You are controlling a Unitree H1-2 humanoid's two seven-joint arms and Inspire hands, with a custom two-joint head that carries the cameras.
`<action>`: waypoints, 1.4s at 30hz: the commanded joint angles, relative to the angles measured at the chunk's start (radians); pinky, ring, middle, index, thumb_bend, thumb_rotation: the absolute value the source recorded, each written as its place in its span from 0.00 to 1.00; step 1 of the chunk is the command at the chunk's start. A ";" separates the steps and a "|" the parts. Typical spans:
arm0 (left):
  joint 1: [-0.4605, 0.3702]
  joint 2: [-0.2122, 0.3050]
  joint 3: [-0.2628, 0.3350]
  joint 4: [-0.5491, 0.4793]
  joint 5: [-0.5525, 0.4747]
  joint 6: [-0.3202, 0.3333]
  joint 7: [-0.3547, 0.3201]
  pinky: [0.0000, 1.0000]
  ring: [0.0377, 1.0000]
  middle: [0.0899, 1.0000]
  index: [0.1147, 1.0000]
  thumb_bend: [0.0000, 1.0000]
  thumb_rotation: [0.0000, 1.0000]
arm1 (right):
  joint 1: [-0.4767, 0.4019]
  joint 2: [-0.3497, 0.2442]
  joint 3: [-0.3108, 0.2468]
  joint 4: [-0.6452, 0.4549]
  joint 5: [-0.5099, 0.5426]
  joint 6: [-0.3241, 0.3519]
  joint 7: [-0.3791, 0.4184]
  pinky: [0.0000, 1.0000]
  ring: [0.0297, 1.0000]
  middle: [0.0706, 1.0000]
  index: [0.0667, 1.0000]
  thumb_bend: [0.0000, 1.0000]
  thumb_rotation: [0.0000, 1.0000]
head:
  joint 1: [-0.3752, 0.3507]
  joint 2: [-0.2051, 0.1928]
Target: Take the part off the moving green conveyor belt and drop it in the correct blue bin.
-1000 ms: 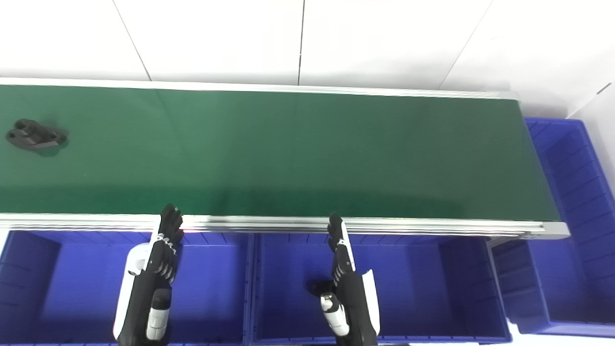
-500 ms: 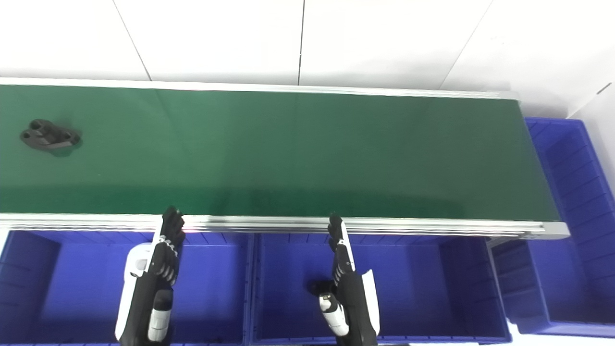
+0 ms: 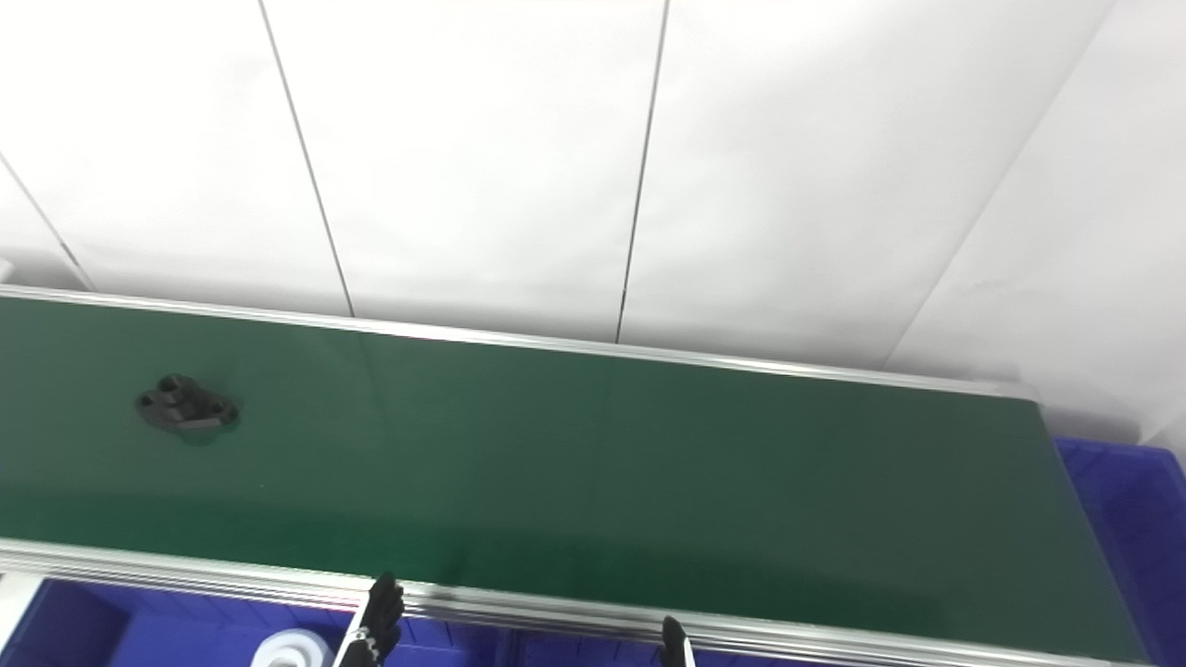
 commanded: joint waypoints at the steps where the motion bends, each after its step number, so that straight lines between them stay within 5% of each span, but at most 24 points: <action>1: -0.002 -0.009 -0.013 -0.012 0.001 -0.042 0.018 1.00 1.00 1.00 1.00 0.87 1.00 | -0.001 0.001 0.000 -0.013 0.005 -0.060 -0.004 1.00 1.00 1.00 1.00 0.87 1.00 | 0.002 -0.001; 13: -0.010 -0.021 -0.036 -0.006 0.079 -0.044 0.065 0.99 1.00 1.00 1.00 0.94 1.00 | -0.011 -0.022 -0.018 -0.032 0.014 -0.061 -0.001 1.00 1.00 1.00 1.00 0.82 1.00 | 0.038 0.027; 18: -0.016 -0.024 -0.064 0.001 0.122 -0.044 0.114 0.93 0.98 1.00 1.00 0.96 1.00 | -0.006 -0.042 -0.033 -0.058 -0.017 -0.060 -0.007 1.00 1.00 1.00 1.00 0.90 1.00 | 0.065 0.047; 25: -0.028 -0.045 -0.076 0.012 0.142 -0.043 0.124 0.99 0.98 1.00 1.00 0.96 1.00 | -0.014 -0.058 -0.056 -0.073 0.034 -0.051 0.023 1.00 1.00 1.00 1.00 0.92 1.00 | 0.125 0.063; 38: -0.058 -0.039 -0.106 0.043 0.179 -0.044 0.184 0.72 0.91 0.96 1.00 0.90 1.00 | -0.029 -0.058 -0.083 -0.052 0.084 -0.059 0.052 1.00 1.00 1.00 1.00 0.88 1.00 | 0.173 0.058; 42: -0.065 -0.034 -0.123 0.051 0.193 -0.044 0.195 0.71 0.92 0.98 1.00 0.88 1.00 | -0.034 -0.067 -0.091 -0.046 0.102 -0.060 0.067 1.00 1.00 1.00 1.00 0.87 1.00 | 0.191 0.053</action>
